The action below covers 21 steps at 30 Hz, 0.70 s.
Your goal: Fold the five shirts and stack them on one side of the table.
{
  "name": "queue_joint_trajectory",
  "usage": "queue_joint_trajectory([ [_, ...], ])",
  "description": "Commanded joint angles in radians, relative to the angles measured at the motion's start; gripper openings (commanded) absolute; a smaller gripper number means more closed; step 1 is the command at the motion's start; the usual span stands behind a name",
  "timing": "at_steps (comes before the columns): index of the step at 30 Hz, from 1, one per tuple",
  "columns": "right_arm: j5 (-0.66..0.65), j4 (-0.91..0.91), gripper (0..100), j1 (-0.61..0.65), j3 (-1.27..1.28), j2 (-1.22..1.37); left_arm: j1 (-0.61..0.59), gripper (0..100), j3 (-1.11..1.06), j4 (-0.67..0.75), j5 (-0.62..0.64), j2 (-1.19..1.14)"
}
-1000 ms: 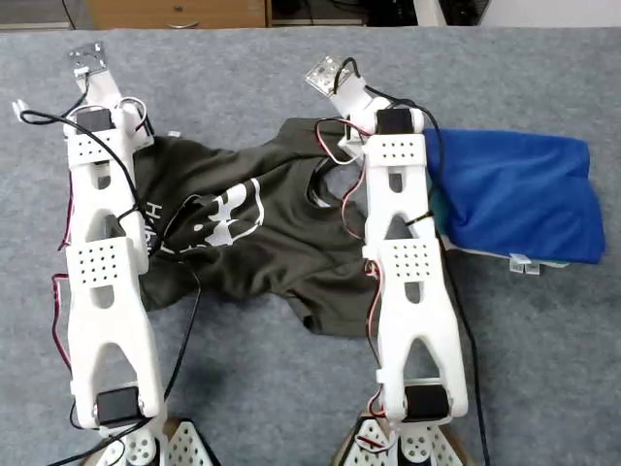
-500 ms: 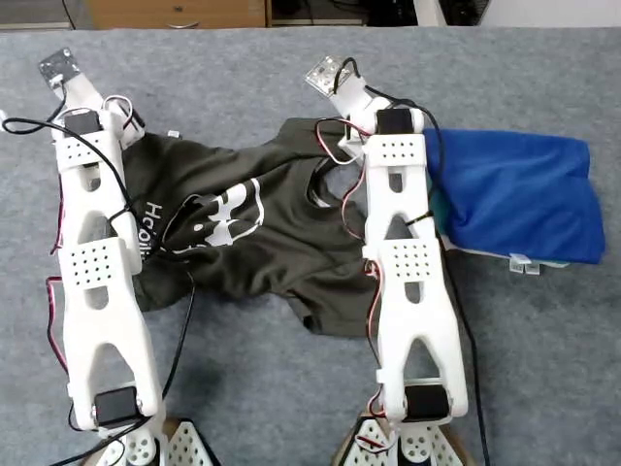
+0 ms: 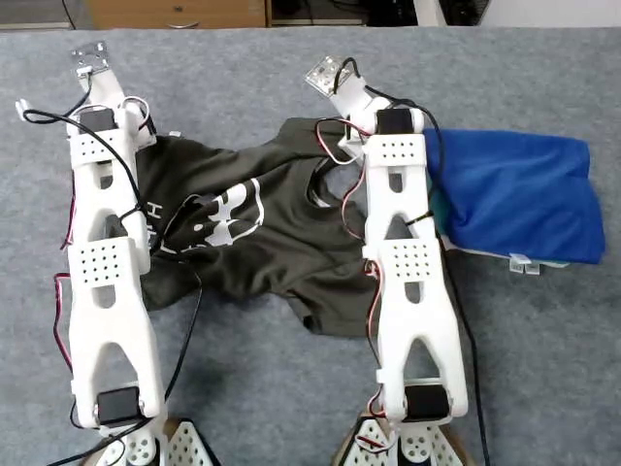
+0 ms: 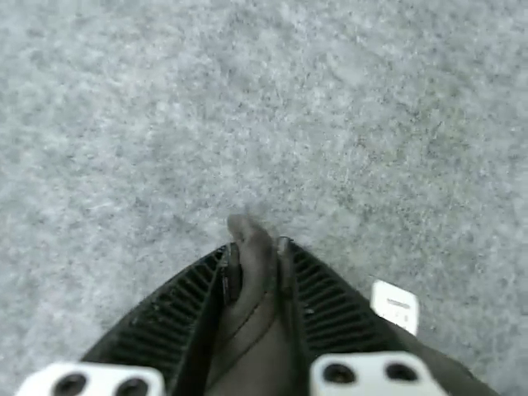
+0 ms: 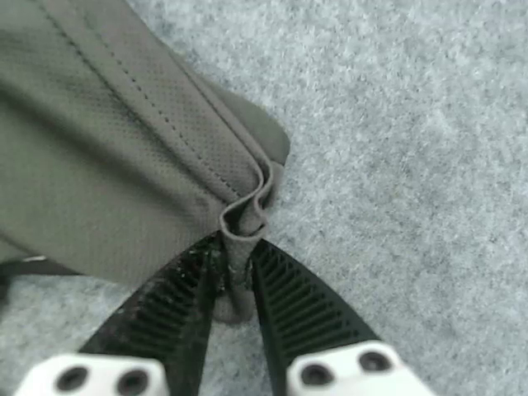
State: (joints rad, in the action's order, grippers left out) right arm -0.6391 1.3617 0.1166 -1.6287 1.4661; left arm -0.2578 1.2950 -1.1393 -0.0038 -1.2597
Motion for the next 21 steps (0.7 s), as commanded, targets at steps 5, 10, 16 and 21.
queue_joint_trajectory([
  [5, -0.012, 0.006, 0.2, -0.004, -0.042, -0.013, -0.029, 2, 0.014, -0.04, 0.114, 0.025],
  [10, -0.011, -0.003, 0.2, -0.004, -0.044, -0.015, -0.029, 2, 0.157, -0.1, 0.252, 0.028],
  [16, 0.121, -0.069, 0.2, -0.025, -0.041, -0.061, -0.028, 2, 0.373, -0.258, 0.245, 0.087],
  [21, 0.238, -0.023, 0.2, -0.042, -0.039, -0.225, -0.049, 2, 0.379, -0.456, 0.17, 0.317],
])
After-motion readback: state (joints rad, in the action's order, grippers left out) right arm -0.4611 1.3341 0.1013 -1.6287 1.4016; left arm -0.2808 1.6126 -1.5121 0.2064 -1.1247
